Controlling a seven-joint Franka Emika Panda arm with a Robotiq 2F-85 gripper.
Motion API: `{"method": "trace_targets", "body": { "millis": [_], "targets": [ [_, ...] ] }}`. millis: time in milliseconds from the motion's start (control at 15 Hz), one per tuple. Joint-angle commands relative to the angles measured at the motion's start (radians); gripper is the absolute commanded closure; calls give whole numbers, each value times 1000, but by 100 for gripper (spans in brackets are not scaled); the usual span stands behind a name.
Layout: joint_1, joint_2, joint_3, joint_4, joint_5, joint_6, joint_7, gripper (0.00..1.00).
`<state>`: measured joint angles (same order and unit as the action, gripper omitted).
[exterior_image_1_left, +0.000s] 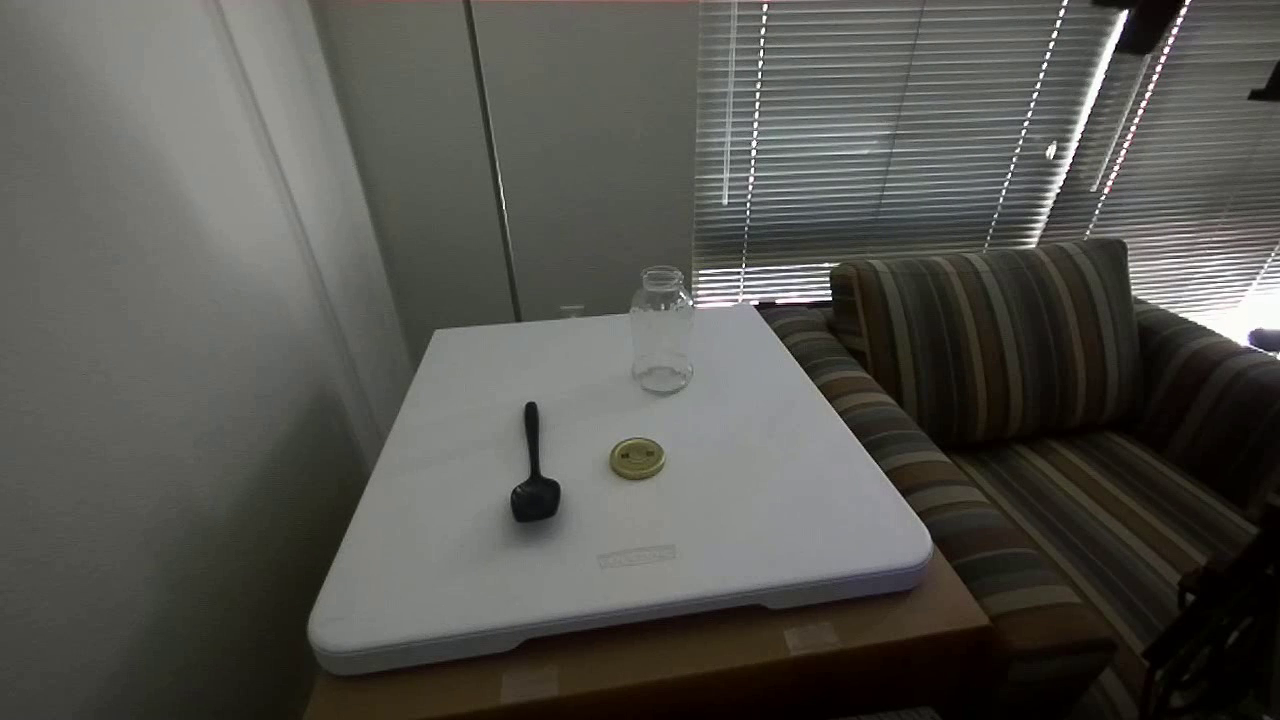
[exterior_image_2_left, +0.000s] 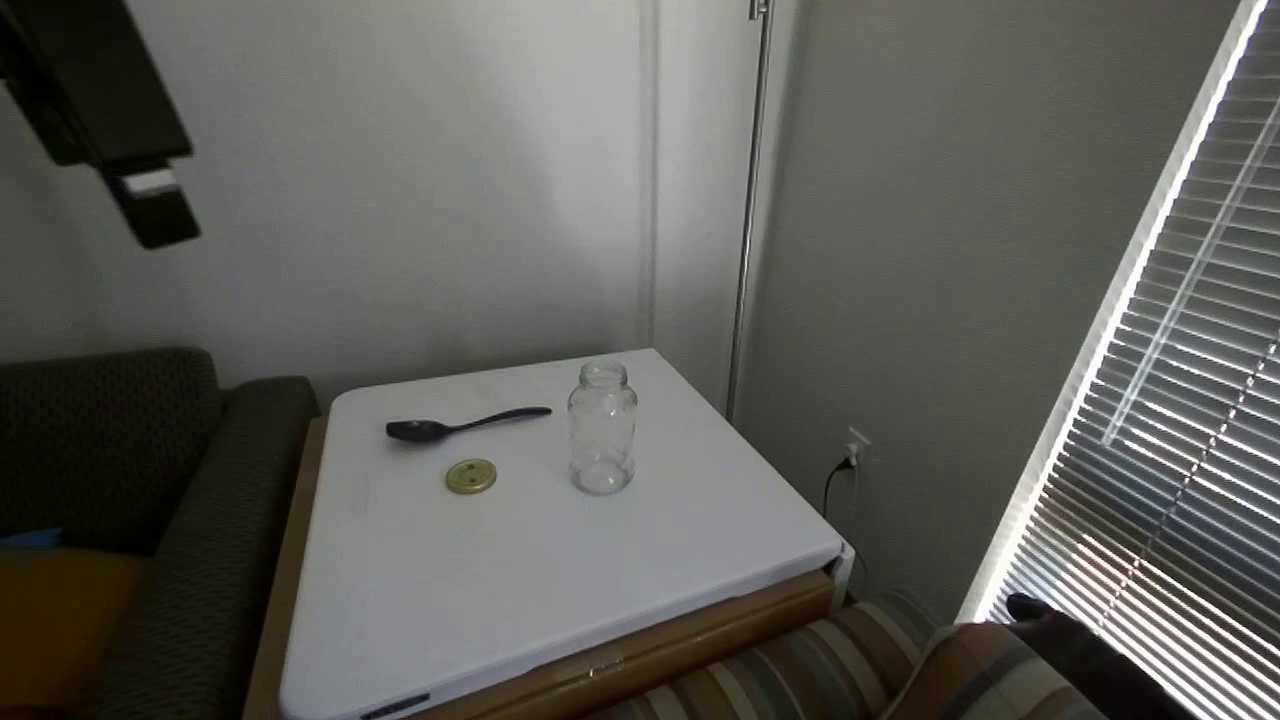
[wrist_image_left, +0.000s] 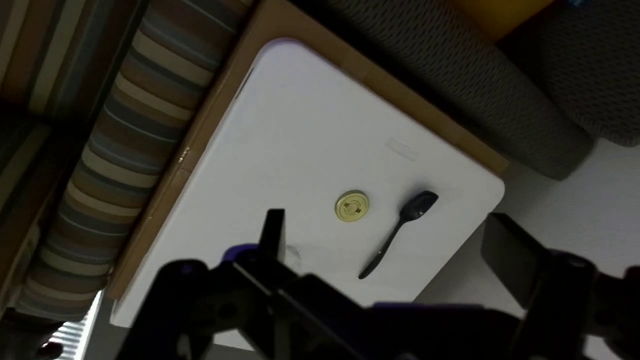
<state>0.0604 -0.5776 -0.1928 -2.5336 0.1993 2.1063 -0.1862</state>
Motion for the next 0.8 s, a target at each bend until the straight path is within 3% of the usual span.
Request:
{"method": "trace_targets", "body": {
  "millis": [0, 67, 133, 333, 467, 733],
  "targets": [
    [61, 247, -36, 146, 129, 0, -145, 0],
    [50, 238, -25, 147, 140, -38, -158, 0],
    [14, 166, 15, 88, 112, -3, -106, 0],
    [16, 239, 19, 129, 132, -6, -137, 0],
    [-3, 222, 51, 102, 90, 0, -59, 0],
    [11, 331, 134, 169, 25, 8, 66, 0]
  ]
}}
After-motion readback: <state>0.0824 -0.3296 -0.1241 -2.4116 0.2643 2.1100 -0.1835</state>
